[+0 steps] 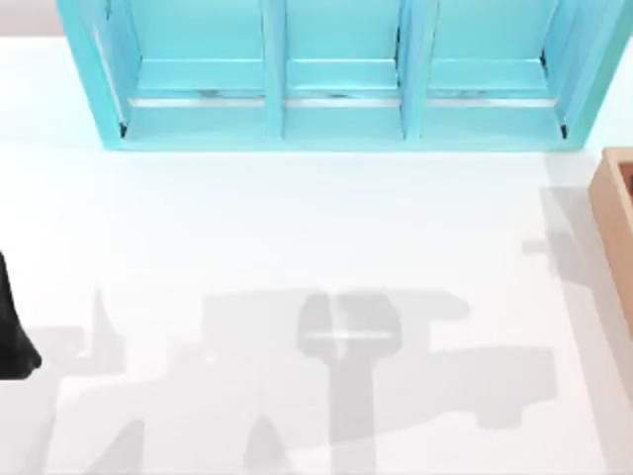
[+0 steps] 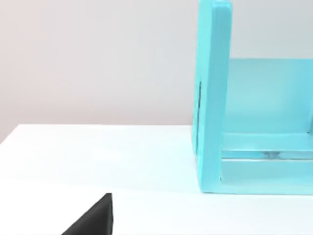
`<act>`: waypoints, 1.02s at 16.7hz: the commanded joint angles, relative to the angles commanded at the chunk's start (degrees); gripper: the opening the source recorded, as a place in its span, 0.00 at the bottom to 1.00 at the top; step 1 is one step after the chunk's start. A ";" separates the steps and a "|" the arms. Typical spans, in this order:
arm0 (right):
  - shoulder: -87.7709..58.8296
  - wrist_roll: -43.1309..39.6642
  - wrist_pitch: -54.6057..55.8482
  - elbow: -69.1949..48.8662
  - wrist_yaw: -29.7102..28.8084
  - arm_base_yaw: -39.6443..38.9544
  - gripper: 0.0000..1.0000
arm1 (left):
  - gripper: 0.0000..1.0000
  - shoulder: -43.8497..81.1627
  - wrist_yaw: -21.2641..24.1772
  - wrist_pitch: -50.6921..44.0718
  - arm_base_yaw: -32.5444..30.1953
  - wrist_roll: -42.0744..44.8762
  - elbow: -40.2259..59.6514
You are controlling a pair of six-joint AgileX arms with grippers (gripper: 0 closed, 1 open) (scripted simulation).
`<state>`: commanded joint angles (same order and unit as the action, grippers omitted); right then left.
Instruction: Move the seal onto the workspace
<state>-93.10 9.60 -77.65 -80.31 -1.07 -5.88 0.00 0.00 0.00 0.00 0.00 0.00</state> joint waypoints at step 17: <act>-14.29 14.94 1.42 -12.17 1.07 -18.02 0.00 | 1.00 0.00 0.00 0.00 0.00 0.00 0.00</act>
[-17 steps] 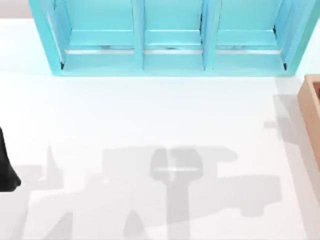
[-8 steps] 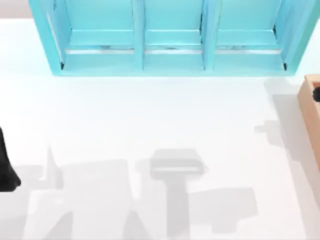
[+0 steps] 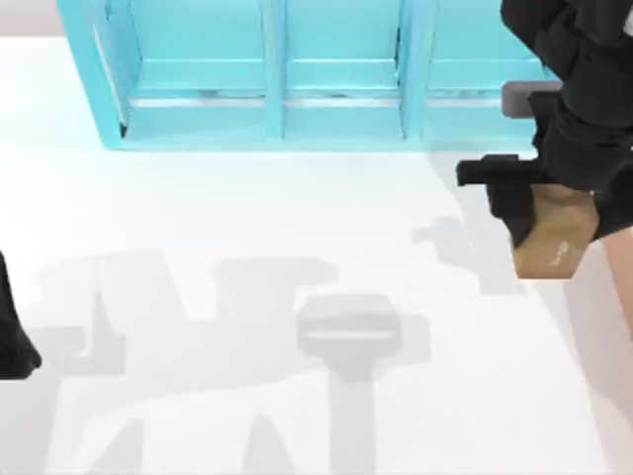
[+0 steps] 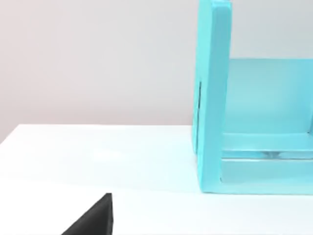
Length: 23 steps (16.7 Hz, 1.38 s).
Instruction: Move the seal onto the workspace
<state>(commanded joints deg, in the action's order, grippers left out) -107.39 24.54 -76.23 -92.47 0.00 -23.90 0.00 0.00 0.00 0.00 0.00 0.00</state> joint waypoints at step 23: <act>-19.30 14.63 17.26 -3.26 -0.28 -13.99 0.08 | 1.00 0.00 0.00 0.00 0.00 0.00 0.00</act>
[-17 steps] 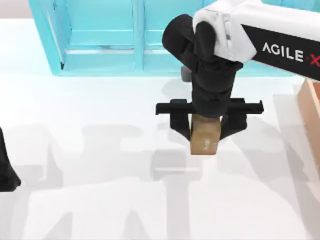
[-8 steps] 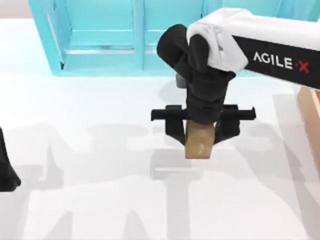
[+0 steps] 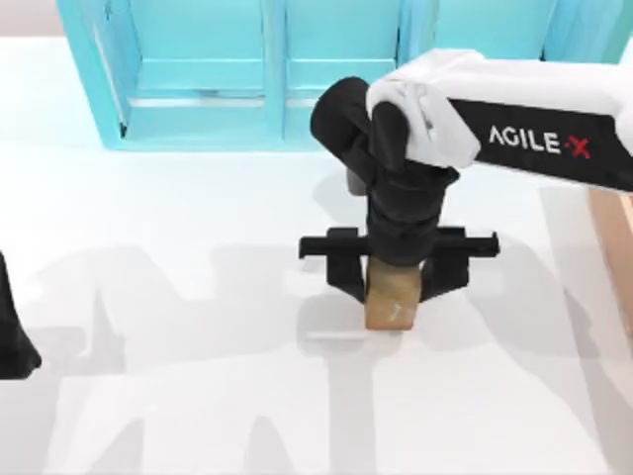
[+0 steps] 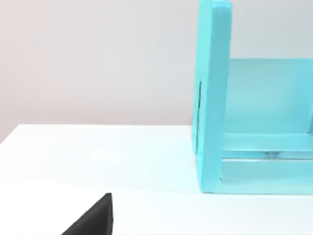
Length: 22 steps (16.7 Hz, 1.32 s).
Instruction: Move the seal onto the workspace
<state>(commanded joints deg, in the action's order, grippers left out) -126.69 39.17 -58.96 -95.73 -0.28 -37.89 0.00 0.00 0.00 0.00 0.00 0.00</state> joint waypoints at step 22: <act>0.00 0.01 -0.15 -0.15 0.00 0.09 1.00 | 1.00 0.00 0.00 0.00 0.00 0.00 0.00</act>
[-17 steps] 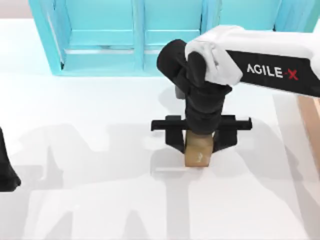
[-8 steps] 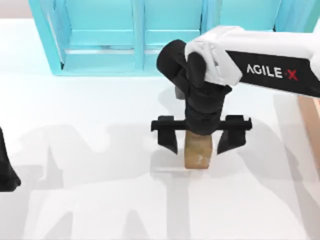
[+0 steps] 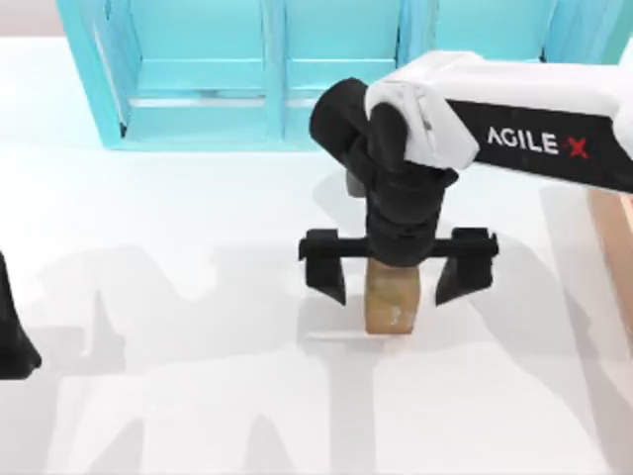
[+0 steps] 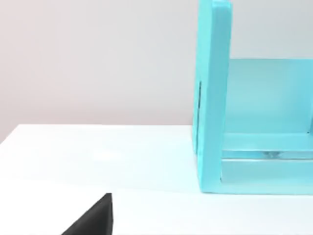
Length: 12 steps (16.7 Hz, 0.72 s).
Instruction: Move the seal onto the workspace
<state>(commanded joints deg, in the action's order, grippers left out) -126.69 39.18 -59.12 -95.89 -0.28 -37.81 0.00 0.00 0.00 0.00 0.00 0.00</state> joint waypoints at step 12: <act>-0.42 -0.16 -32.11 -32.12 0.06 0.09 1.00 | 1.00 0.00 0.00 0.00 0.00 0.00 0.00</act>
<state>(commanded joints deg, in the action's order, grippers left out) -127.11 39.02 -91.22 -128.01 -0.22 -37.72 0.00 0.00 0.00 0.00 0.00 0.00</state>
